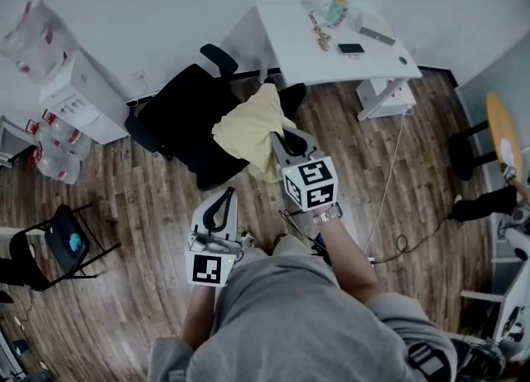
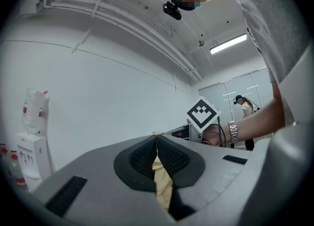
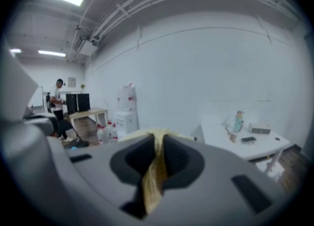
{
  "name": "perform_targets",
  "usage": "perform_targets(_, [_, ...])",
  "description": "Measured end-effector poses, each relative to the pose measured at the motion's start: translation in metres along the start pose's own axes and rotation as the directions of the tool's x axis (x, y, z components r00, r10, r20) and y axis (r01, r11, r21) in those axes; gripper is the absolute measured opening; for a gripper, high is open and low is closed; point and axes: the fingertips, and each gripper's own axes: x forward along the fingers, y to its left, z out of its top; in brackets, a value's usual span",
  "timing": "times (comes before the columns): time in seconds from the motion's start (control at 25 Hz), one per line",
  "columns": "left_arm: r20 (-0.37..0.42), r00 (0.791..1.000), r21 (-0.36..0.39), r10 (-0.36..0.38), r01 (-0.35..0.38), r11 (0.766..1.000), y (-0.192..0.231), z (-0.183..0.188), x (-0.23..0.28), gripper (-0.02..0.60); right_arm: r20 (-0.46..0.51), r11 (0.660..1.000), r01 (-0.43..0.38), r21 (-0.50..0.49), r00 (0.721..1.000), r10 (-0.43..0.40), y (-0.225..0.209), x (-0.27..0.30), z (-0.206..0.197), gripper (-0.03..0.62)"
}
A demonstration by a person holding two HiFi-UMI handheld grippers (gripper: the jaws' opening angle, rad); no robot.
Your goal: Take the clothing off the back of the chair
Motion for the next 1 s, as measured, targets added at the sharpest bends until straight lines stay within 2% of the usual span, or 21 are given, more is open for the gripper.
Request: perform_targets(1.0, [0.039, 0.999, 0.061, 0.017, -0.019, 0.998, 0.009, 0.022, -0.002, 0.032, 0.116, 0.998, 0.006, -0.068, 0.993, 0.001, 0.000, -0.025, 0.055, 0.063])
